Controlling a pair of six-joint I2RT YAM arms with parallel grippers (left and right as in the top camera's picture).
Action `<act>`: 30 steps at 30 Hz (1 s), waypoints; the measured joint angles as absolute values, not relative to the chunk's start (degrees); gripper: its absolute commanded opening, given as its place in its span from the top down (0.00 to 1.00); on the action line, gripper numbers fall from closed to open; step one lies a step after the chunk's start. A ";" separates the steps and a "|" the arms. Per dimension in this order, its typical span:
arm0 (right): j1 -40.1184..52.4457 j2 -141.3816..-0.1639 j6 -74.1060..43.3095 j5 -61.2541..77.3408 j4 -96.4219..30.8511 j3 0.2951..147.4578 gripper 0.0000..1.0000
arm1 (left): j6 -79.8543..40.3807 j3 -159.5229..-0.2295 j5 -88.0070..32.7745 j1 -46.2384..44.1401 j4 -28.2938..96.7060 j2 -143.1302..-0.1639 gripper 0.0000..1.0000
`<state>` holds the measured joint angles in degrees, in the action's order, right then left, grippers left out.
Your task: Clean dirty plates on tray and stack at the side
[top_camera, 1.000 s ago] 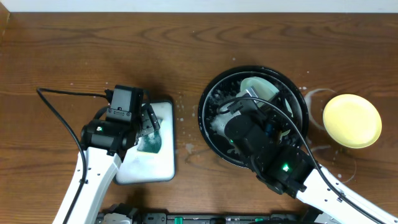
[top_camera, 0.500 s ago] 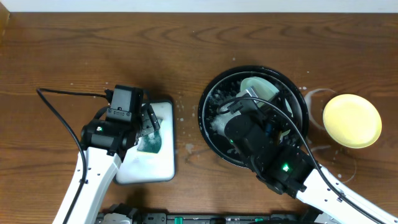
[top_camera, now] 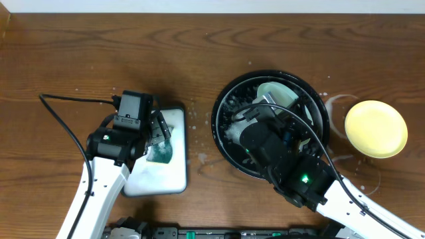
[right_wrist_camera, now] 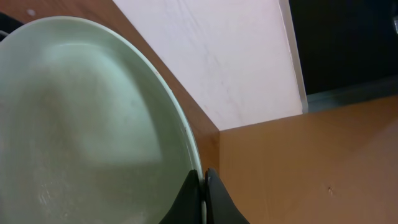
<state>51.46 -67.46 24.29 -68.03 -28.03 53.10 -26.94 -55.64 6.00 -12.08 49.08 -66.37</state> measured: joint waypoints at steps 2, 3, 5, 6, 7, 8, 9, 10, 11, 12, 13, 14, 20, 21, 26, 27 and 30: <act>51.46 -67.46 24.29 -68.03 -28.03 53.10 0.99 | -26.94 -55.64 6.00 -12.08 49.06 -66.37 0.18; 51.46 -67.46 24.29 -68.03 -28.03 53.10 0.99 | -26.94 -55.64 6.00 -12.08 49.08 -66.37 0.18; 51.46 -67.46 24.29 -68.10 -28.03 53.10 0.99 | -26.94 -55.64 6.00 -12.08 49.06 -66.37 0.18; 51.46 -67.46 24.29 -68.16 -28.03 53.10 0.99 | -26.94 -55.64 6.00 -12.08 49.06 -66.37 0.18; 51.46 -67.46 24.29 -68.23 -28.03 53.10 0.99 | -26.94 -55.64 6.00 -12.08 49.06 -66.37 0.18; 51.46 -67.46 24.29 -68.34 -28.03 53.10 0.99 | -26.94 -55.64 6.00 -12.08 49.08 -66.37 0.18; 51.46 -67.46 24.27 -68.40 -27.99 53.10 0.99 | -26.94 -55.64 6.00 -12.08 49.06 -66.37 0.18; 51.46 -67.46 24.16 -68.45 -27.94 53.10 0.99 | -26.94 -55.64 6.00 -12.08 49.08 -66.37 0.18; 51.46 -67.46 23.97 -68.47 -27.94 53.10 0.99 | -26.94 -55.64 6.00 -12.08 49.06 -66.37 0.18; 51.46 -67.46 23.81 -68.49 -27.94 53.10 0.99 | -26.94 -55.64 6.00 -12.08 49.06 -66.37 0.18; 51.46 -67.46 23.62 -68.51 -27.94 53.10 0.99 | -26.94 -55.64 6.00 -12.08 49.08 -66.37 0.18; 51.46 -67.46 23.49 -68.55 -27.94 53.10 0.99 | -26.94 -55.64 6.00 -12.08 49.06 -66.37 0.18; 50.48 -67.46 17.34 -67.96 -29.28 53.10 0.99 | -26.94 -55.64 6.00 -12.08 49.06 -66.37 0.18; 49.82 -67.46 15.31 -67.26 -30.33 53.10 0.99 | -26.94 -55.64 6.00 -12.08 49.06 -66.37 0.18; 40.84 -67.51 -0.19 -56.40 -37.45 53.06 0.99 | -26.94 -55.64 6.00 -12.08 49.10 -66.37 0.18; 37.58 -67.51 -4.03 -52.38 -38.26 53.06 0.99 | -26.94 -55.66 6.00 -12.10 49.08 -66.37 0.18; 30.17 -67.51 -10.41 -43.38 -38.33 53.06 0.99 | -26.94 -55.66 6.00 -12.08 49.08 -66.37 0.18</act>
<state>30.17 -67.51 -10.41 -43.38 -38.33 53.06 -26.94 -55.66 6.00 -12.08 49.08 -66.37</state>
